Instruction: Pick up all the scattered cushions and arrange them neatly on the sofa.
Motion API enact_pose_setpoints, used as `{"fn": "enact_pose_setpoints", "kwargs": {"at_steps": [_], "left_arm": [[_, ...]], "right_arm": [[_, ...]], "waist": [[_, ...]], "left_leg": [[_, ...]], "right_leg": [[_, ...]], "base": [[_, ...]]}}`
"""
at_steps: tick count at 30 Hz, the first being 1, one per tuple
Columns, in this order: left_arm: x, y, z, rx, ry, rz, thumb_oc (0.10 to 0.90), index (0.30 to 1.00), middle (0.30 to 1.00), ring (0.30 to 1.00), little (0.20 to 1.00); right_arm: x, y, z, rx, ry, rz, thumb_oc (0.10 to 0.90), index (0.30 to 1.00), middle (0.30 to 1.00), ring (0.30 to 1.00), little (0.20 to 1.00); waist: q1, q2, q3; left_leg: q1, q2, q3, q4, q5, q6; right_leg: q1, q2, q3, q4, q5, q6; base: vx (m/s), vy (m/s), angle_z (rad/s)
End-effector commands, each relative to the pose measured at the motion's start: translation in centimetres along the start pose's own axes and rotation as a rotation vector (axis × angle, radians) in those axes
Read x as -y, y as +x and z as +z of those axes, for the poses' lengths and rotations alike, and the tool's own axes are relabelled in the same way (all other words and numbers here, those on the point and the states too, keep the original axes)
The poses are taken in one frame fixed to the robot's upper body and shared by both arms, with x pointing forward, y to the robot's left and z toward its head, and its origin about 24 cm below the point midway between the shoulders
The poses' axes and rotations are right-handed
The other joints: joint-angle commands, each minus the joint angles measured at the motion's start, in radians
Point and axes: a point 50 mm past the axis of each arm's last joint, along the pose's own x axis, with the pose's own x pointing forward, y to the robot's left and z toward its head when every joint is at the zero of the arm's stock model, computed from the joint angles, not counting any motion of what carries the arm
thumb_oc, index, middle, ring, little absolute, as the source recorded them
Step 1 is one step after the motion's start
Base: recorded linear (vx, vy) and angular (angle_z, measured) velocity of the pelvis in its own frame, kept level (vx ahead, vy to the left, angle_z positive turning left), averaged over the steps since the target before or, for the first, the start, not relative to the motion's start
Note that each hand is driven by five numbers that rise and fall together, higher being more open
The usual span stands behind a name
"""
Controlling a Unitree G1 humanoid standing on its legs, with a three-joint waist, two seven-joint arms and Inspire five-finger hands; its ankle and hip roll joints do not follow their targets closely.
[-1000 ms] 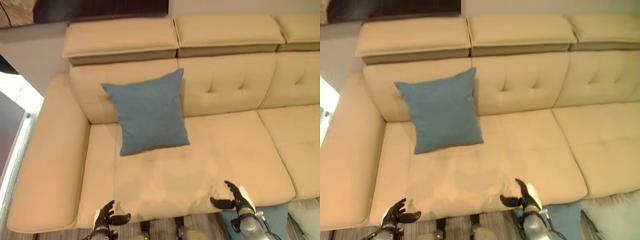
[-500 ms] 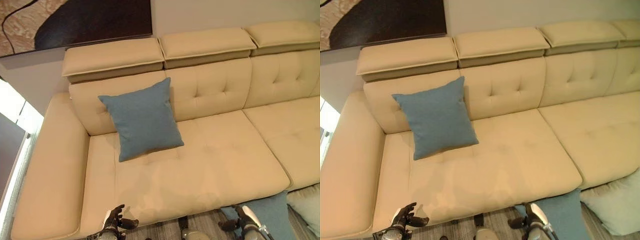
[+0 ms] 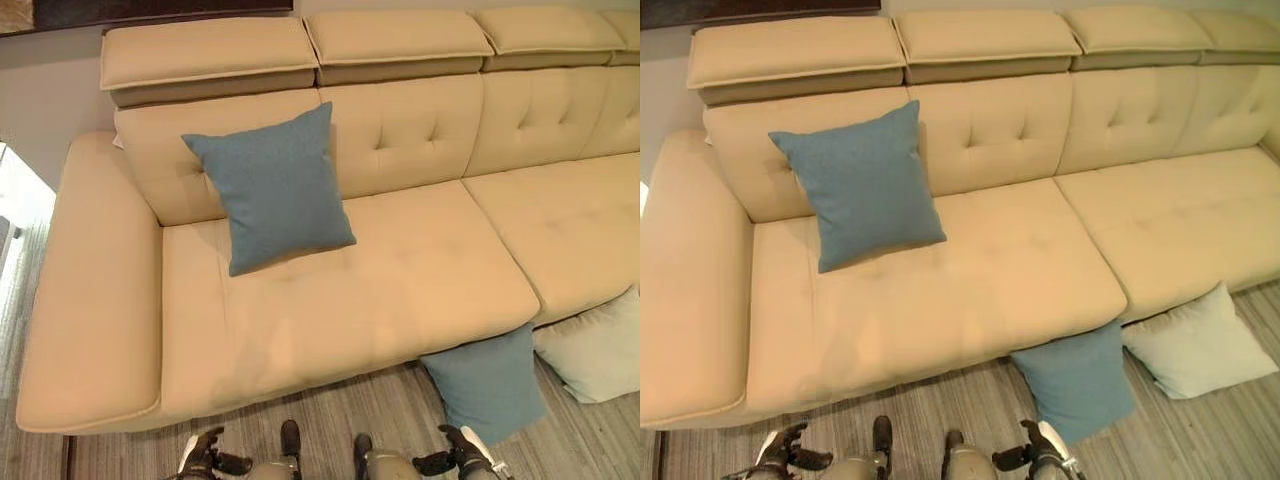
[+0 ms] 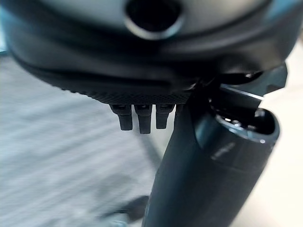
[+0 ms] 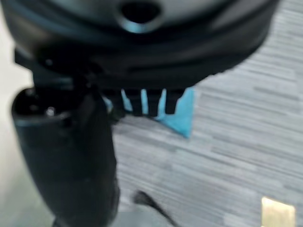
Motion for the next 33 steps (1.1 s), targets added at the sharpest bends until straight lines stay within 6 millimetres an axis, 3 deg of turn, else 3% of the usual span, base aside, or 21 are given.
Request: {"fn": "enact_pose_setpoints", "kwargs": {"at_steps": [1, 5, 10, 11, 13, 14, 16, 17, 18, 23, 26, 28, 30, 31, 33], "left_arm": [[-0.3, 0.3, 2.4, 0.095, -0.032, 0.023, 0.8, 0.9, 0.9, 0.9, 0.9], [-0.1, 0.4, 3.3, 0.125, -0.008, 0.018, 0.8, 0.9, 0.9, 0.9, 0.9], [1.0, 0.5, 5.4, 0.186, 0.013, -0.016, 0.8, 0.9, 0.9, 0.9, 0.9], [1.5, 0.4, 5.6, 0.192, 0.008, -0.032, 0.8, 0.9, 0.9, 0.9, 0.9], [1.5, 0.4, 5.6, 0.193, 0.008, -0.032, 0.8, 0.9, 0.9, 0.9, 0.9], [2.0, 0.3, 5.3, 0.182, 0.0, -0.045, 0.8, 0.9, 0.9, 0.9, 0.9], [2.2, 0.3, 5.2, 0.176, -0.001, -0.053, 0.8, 0.9, 0.9, 0.9, 0.9], [2.5, 0.2, 5.1, 0.172, 0.003, -0.062, 0.8, 0.9, 0.9, 0.9, 0.9], [2.7, 0.2, 5.0, 0.17, 0.006, -0.068, 0.8, 0.9, 0.9, 0.9, 0.9], [2.4, 0.3, 5.3, 0.18, 0.032, -0.062, 0.8, 0.9, 0.9, 0.9, 0.9], [1.7, 0.5, 5.2, 0.173, 0.048, -0.045, 0.8, 0.9, 0.9, 0.9, 0.9], [1.0, 0.7, 5.2, 0.167, 0.073, -0.022, 0.8, 0.9, 0.9, 0.9, 0.9], [0.8, 0.7, 4.7, 0.147, 0.093, -0.012, 0.8, 0.9, 0.9, 0.9, 0.9], [0.8, 0.7, 4.4, 0.136, 0.095, -0.015, 0.8, 0.9, 0.9, 0.9, 0.9], [0.7, 0.7, 3.9, 0.116, 0.084, -0.017, 0.8, 0.9, 0.9, 0.9, 0.9]], "right_arm": [[1.5, 0.1, 0.2, 0.035, -0.023, -0.063, 0.8, 0.9, 0.9, 0.9, 0.9], [2.1, 0.3, 1.3, 0.079, 0.002, -0.087, 0.8, 0.9, 0.9, 0.9, 0.9], [2.9, 0.4, 0.6, 0.042, 0.019, -0.115, 0.8, 0.9, 0.9, 0.9, 0.9], [2.9, 0.4, 0.1, 0.017, 0.019, -0.12, 0.8, 0.9, 0.9, 0.9, 0.9], [2.9, 0.4, 0.1, 0.017, 0.019, -0.121, 0.8, 0.9, 0.9, 0.9, 0.9], [3.0, 0.3, -0.5, -0.007, 0.02, -0.125, 0.8, 0.9, 0.9, 0.9, 0.9], [3.0, 0.3, -0.8, -0.02, 0.018, -0.123, 0.8, 0.9, 0.9, 0.9, 0.9], [3.0, 0.3, -1.4, -0.047, 0.008, -0.124, 0.8, 0.9, 0.9, 0.9, 0.9], [3.0, 0.2, -1.6, -0.056, 0.007, -0.123, 0.8, 0.9, 0.9, 0.9, 0.9], [2.6, 0.0, -2.4, -0.093, 0.034, -0.117, 0.8, 0.9, 0.9, 0.9, 0.9], [2.5, 0.1, -1.8, -0.069, 0.066, -0.119, 0.8, 0.9, 0.9, 0.9, 0.9], [2.3, 0.1, -1.1, -0.046, 0.066, -0.114, 0.8, 0.9, 0.9, 0.9, 0.9], [2.1, 0.1, -0.9, -0.034, 0.053, -0.11, 0.8, 0.9, 0.9, 0.9, 0.9], [2.0, 0.1, -0.9, -0.032, 0.048, -0.104, 0.8, 0.9, 0.9, 0.9, 0.9], [1.9, 0.1, -1.3, -0.055, 0.056, -0.1, 0.8, 0.9, 0.9, 0.9, 0.9]], "waist": [[0.036, -0.024, -0.078], [0.019, -0.024, -0.066], [0.001, -0.014, -0.026], [-0.001, -0.019, -0.013], [-0.002, -0.019, -0.016], [-0.002, -0.024, -0.019], [-0.002, -0.026, -0.022], [0.001, -0.026, -0.024], [0.001, -0.024, -0.027], [-0.022, -0.034, -0.042], [-0.029, -0.045, -0.023], [-0.023, -0.046, 0.001], [0.001, -0.038, 0.007], [0.005, -0.033, 0.002], [0.016, -0.026, -0.006]], "left_leg": [[-0.014, -0.014, -0.021, 0.025, -0.123, -0.059], [-0.054, 0.012, -0.011, 0.057, -0.093, -0.09], [-0.095, 0.022, -0.037, 0.126, -0.088, -0.11], [-0.086, -0.01, -0.095, 0.162, -0.121, -0.113], [-0.089, -0.01, -0.096, 0.161, -0.119, -0.114], [-0.073, -0.038, -0.149, 0.184, -0.157, -0.107], [-0.063, -0.05, -0.172, 0.193, -0.176, -0.103], [-0.041, -0.082, -0.238, 0.213, -0.209, -0.097], [-0.029, -0.088, -0.254, 0.205, -0.218, -0.094], [-0.008, -0.088, -0.225, 0.154, -0.217, -0.065], [-0.013, -0.087, -0.202, 0.141, -0.207, -0.051], [-0.026, -0.074, -0.174, 0.141, -0.197, -0.049], [-0.018, -0.047, -0.125, 0.127, -0.19, -0.05], [-0.01, -0.035, -0.106, 0.116, -0.184, -0.05], [0.01, -0.017, -0.072, 0.096, -0.176, -0.045]], "right_leg": [[0.03, 0.021, -0.038, -0.109, 0.099, -0.01], [0.031, 0.062, 0.013, -0.196, 0.089, -0.032], [0.028, 0.076, 0.009, -0.228, 0.107, -0.055], [0.016, 0.075, 0.026, -0.229, 0.125, -0.057], [0.012, 0.075, 0.025, -0.23, 0.127, -0.057], [-0.002, 0.076, 0.052, -0.233, 0.144, -0.054], [-0.01, 0.08, 0.069, -0.233, 0.152, -0.052], [-0.033, 0.09, 0.113, -0.23, 0.173, -0.047], [-0.039, 0.096, 0.129, -0.235, 0.181, -0.045], [-0.099, 0.102, 0.166, -0.24, 0.231, -0.013], [-0.149, 0.108, 0.177, -0.198, 0.242, 0.004], [-0.191, 0.1, 0.115, -0.145, 0.233, 0.011], [-0.175, 0.04, -0.054, -0.142, 0.196, -0.009], [-0.166, 0.025, -0.099, -0.137, 0.184, -0.021], [-0.139, 0.016, -0.135, -0.117, 0.168, -0.029]], "base": [[-0.19, -0.246, -0.24], [-0.13, -0.18, -0.33], [-0.19, -0.101, 0.0], [-0.1, -0.006, -0.29], [-0.08, -0.001, -0.44], [-0.08, 0.013, -0.38], [-0.09, 0.038, -0.51], [-0.09, 0.072, -0.92], [-0.1, 0.102, -1.15], [-0.1, 0.111, -0.67], [-0.19, 0.113, -0.75], [-0.16, 0.055, -1.04], [-0.11, 0.009, -1.27], [-0.08, -0.028, -0.95], [-0.08, -0.039, -0.87]]}}
